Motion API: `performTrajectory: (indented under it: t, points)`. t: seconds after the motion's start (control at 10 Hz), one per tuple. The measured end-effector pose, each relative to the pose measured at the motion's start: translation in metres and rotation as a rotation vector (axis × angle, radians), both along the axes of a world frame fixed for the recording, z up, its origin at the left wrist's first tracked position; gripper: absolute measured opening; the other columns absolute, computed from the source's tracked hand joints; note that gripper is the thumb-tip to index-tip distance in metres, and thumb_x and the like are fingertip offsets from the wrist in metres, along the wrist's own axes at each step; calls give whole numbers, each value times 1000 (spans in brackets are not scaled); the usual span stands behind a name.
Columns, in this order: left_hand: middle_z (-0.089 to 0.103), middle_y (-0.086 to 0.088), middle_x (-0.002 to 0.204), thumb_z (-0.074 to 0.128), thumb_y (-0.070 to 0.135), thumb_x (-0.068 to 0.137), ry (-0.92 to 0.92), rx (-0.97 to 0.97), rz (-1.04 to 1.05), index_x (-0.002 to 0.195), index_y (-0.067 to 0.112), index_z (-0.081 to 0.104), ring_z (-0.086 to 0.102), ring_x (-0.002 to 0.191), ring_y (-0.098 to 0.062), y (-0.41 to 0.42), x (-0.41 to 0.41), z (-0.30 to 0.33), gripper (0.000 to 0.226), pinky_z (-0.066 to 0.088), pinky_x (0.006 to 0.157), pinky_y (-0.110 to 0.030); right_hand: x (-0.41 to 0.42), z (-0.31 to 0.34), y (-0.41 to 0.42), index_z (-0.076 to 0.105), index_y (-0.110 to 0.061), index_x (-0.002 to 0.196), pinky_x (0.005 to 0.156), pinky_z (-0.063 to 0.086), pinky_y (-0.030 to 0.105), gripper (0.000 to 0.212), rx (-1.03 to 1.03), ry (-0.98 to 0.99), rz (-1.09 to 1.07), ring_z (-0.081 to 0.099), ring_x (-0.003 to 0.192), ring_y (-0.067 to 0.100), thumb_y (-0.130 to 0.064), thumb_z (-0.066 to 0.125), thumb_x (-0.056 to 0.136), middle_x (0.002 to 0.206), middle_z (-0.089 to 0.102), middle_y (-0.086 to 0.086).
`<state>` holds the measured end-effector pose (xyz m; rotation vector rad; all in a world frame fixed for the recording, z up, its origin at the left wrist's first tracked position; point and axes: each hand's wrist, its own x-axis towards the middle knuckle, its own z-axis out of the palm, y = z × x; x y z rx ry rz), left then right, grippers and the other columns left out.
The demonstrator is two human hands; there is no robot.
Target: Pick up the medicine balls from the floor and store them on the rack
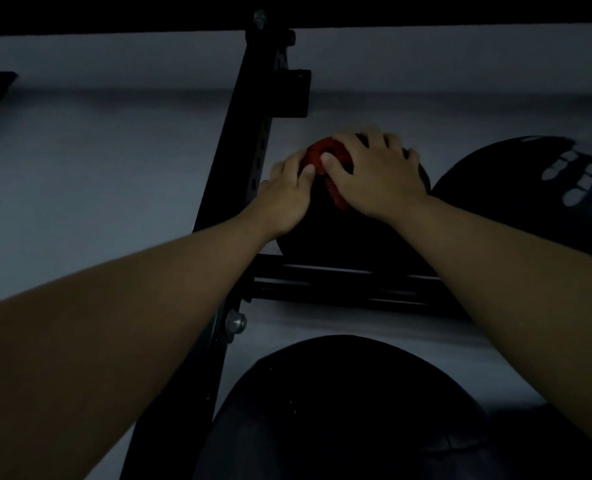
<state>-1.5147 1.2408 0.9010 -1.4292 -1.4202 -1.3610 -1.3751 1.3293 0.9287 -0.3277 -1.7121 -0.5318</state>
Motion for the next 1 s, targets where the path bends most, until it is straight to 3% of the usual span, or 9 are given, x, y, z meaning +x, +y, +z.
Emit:
performTrajectory:
  t: [0.1,0.2,0.5,0.7,0.8,0.9,1.0]
  points:
    - [25,-6,167,17,50,107,-26,83,-11,162,31,21,25,152,-31,13,5,-6,58,16,126,-45,4,-1,2,33,-39,155,119,18,63,63,12,-21,-7,24,150,36,-67,27,99,164,30,9]
    - [23,-5,167,16,40,111,-52,210,-11,162,29,22,25,150,-33,23,15,-16,52,17,121,-45,8,-3,6,30,-40,156,119,20,62,65,33,-38,-3,24,151,33,-70,26,98,165,29,6]
    - [26,-9,166,18,33,112,-17,243,47,161,23,25,30,147,-32,20,22,-19,50,19,119,-40,16,-6,10,20,-40,161,124,10,58,69,4,-95,9,10,157,32,-71,25,99,172,12,7]
    - [28,-14,165,19,52,108,-43,73,163,163,28,18,38,145,-37,4,31,-16,60,31,119,-52,30,-9,4,15,-38,162,125,12,55,72,-33,-162,-16,8,157,31,-69,28,99,172,9,7]
    - [33,-17,159,27,60,104,-71,-21,303,161,22,22,45,138,-40,-5,51,-12,69,41,112,-54,49,-16,0,19,-35,162,124,20,52,68,-63,-219,19,14,156,30,-60,38,102,172,13,7]
    - [33,-17,159,35,56,103,-54,-83,348,160,18,26,45,138,-38,-14,70,-16,69,43,111,-51,68,-26,-2,25,-33,160,122,27,51,62,-87,-255,35,24,152,31,-51,44,103,169,21,9]
    - [35,-14,161,48,48,102,11,-201,354,157,21,36,44,141,-34,-30,109,-20,63,40,115,-45,113,-39,-3,40,-28,152,109,43,46,52,-124,-260,24,46,133,32,-46,45,103,148,46,13]
